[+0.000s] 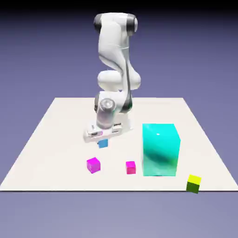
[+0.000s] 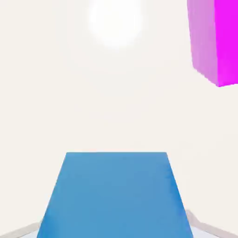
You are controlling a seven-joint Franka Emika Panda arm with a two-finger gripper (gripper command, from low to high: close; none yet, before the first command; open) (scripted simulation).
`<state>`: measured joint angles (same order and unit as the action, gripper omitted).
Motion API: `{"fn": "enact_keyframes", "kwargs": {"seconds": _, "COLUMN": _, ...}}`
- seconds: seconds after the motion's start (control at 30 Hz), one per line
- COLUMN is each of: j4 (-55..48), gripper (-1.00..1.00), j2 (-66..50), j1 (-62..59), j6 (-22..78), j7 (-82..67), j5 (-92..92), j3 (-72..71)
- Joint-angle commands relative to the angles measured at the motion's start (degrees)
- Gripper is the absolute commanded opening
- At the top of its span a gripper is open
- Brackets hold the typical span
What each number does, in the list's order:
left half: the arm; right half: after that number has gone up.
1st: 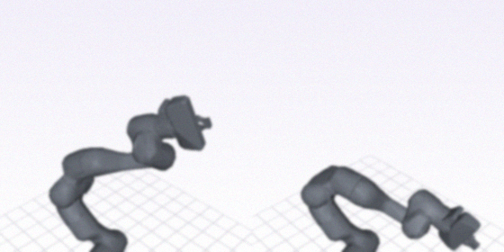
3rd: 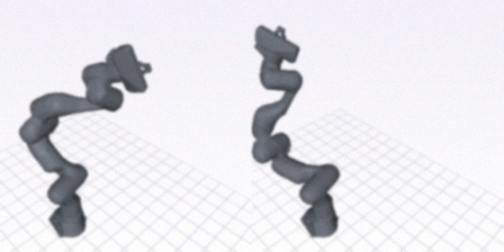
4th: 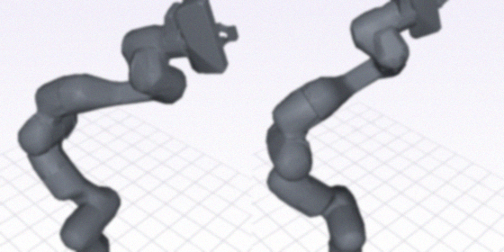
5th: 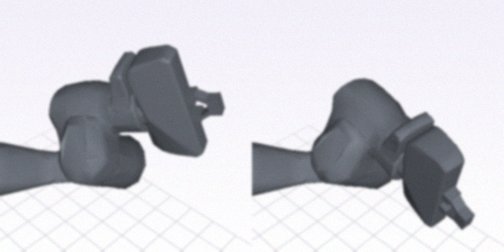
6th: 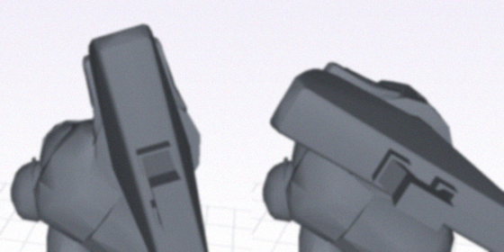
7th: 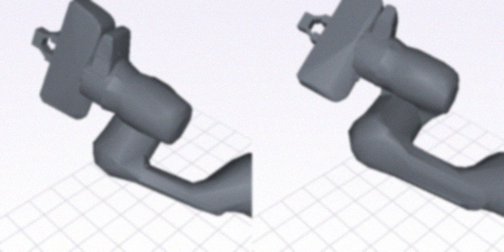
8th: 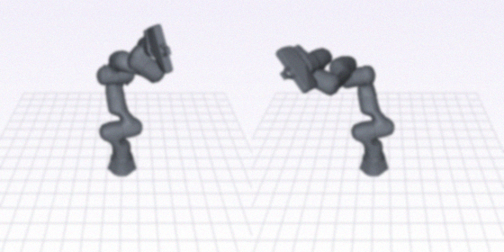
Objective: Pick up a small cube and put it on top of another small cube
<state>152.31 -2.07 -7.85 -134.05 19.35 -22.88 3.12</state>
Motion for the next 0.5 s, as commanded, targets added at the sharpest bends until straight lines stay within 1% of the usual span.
{"fn": "enact_keyframes", "kwargs": {"seconds": 0.0, "j4": -1.6, "gripper": -1.00, "j2": -0.6, "j1": 0.0, "j6": 0.3, "j7": -2.4, "j5": -1.7, "j3": -0.6}}
{"fn": "enact_keyframes", "kwargs": {"seconds": 0.17, "j4": -9.7, "gripper": -1.00, "j2": -3.4, "j1": -0.6, "j6": 2.1, "j7": -14.7, "j5": -9.4, "j3": -3.6}}
{"fn": "enact_keyframes", "kwargs": {"seconds": 0.2, "j4": -9.7, "gripper": -1.00, "j2": -3.4, "j1": -0.6, "j6": 2.1, "j7": -14.7, "j5": -9.5, "j3": -3.6}}
{"fn": "enact_keyframes", "kwargs": {"seconds": 0.33, "j4": -9.2, "gripper": -1.00, "j2": -11.7, "j1": -1.3, "j6": -6.4, "j7": -9.9, "j5": -15.8, "j3": -0.6}}
{"fn": "enact_keyframes", "kwargs": {"seconds": 0.37, "j4": -9.2, "gripper": -1.00, "j2": -12.4, "j1": -1.4, "j6": -7.2, "j7": -9.5, "j5": -16.4, "j3": -0.4}}
{"fn": "enact_keyframes", "kwargs": {"seconds": 0.4, "j4": -9.2, "gripper": 1.00, "j2": -12.4, "j1": -1.4, "j6": -7.2, "j7": -9.5, "j5": -16.4, "j3": -0.4}}
{"fn": "enact_keyframes", "kwargs": {"seconds": 0.43, "j4": -9.2, "gripper": 1.00, "j2": -12.4, "j1": -1.4, "j6": -7.2, "j7": -9.5, "j5": -16.4, "j3": -0.4}}
{"fn": "enact_keyframes", "kwargs": {"seconds": 0.47, "j4": -9.3, "gripper": 1.00, "j2": -10.4, "j1": -1.2, "j6": -5.0, "j7": -10.7, "j5": -14.8, "j3": -1.1}}
